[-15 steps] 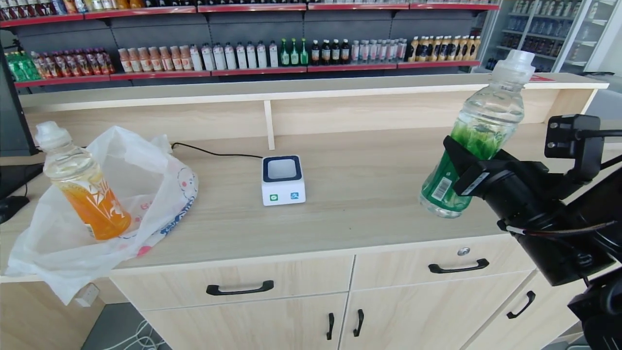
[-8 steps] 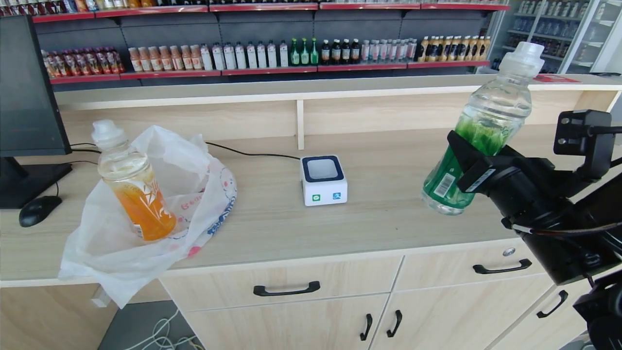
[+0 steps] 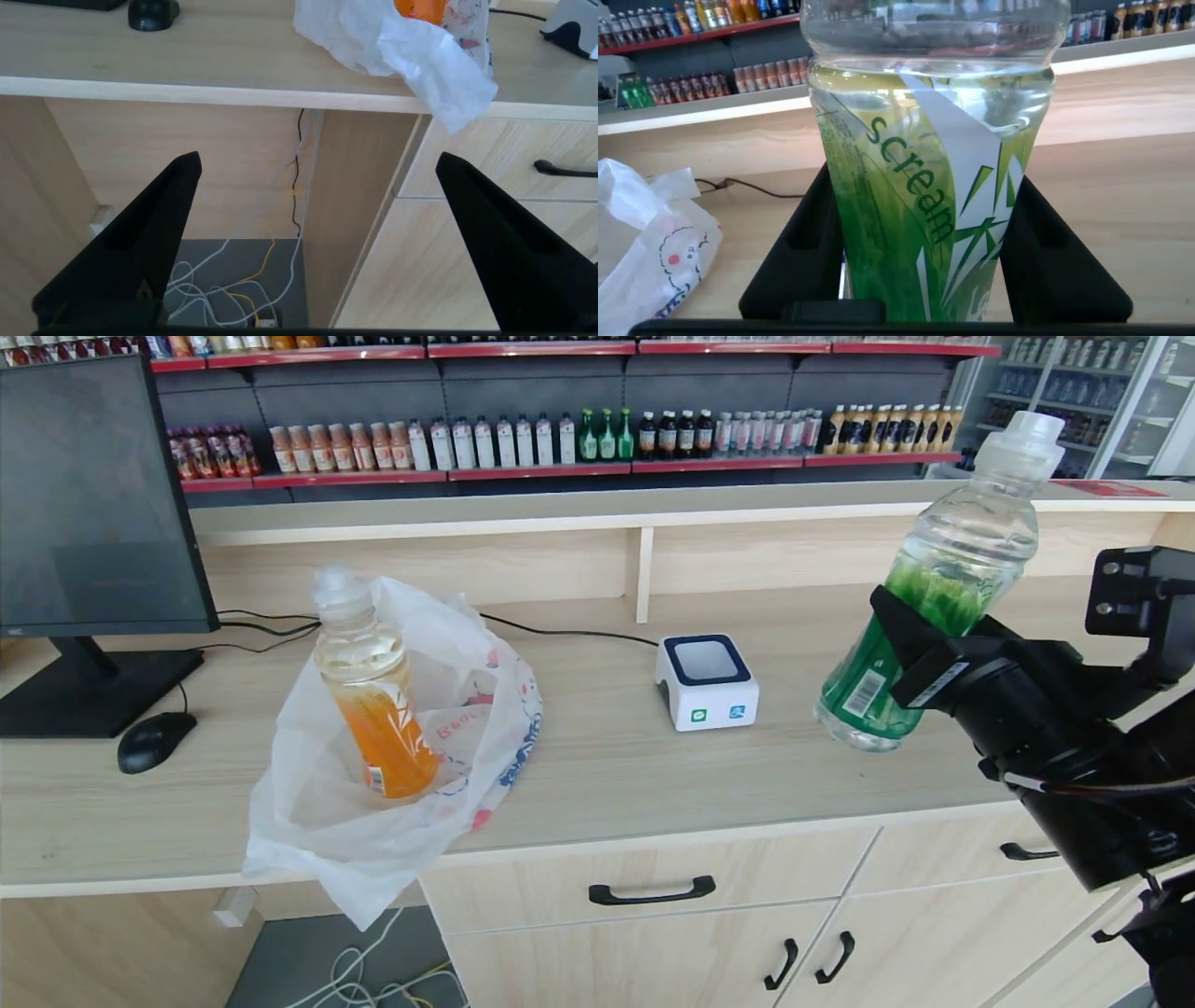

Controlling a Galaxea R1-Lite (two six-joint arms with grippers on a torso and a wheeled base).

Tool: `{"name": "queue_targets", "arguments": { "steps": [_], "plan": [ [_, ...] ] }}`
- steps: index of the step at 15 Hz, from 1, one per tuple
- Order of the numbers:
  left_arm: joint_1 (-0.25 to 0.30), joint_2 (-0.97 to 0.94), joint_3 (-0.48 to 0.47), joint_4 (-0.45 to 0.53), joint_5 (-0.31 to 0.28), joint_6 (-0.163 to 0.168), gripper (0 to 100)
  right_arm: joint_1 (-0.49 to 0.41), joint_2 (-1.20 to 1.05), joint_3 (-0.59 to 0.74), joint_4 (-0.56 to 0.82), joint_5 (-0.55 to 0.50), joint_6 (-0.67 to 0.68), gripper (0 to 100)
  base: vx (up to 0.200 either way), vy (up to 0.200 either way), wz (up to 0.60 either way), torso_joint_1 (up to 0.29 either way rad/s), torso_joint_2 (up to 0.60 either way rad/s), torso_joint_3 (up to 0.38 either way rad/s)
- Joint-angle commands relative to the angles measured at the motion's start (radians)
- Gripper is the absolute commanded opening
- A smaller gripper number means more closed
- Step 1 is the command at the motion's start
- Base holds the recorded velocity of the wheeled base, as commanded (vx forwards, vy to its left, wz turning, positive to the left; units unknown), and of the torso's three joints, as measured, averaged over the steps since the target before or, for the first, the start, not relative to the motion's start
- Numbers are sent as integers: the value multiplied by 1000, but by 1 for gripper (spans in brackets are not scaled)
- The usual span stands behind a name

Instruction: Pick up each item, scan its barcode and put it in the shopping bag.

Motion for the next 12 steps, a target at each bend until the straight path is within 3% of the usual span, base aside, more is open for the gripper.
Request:
{"name": "queue_targets", "arguments": {
  "steps": [1,4,12],
  "plan": [
    [-1,0,0,-1,-1,3,100,2,-19,20,0,0,-3,0,0,200,0,7,2,-2],
    [-1,0,0,-1,-1,4,100,1,-15,9,1,20,-3,0,0,0,0,0,0,0],
    [1,0,0,-1,-1,1,100,-70,208,-261,-14,355,-3,0,0,0,0,0,0,0]
  ]
}}
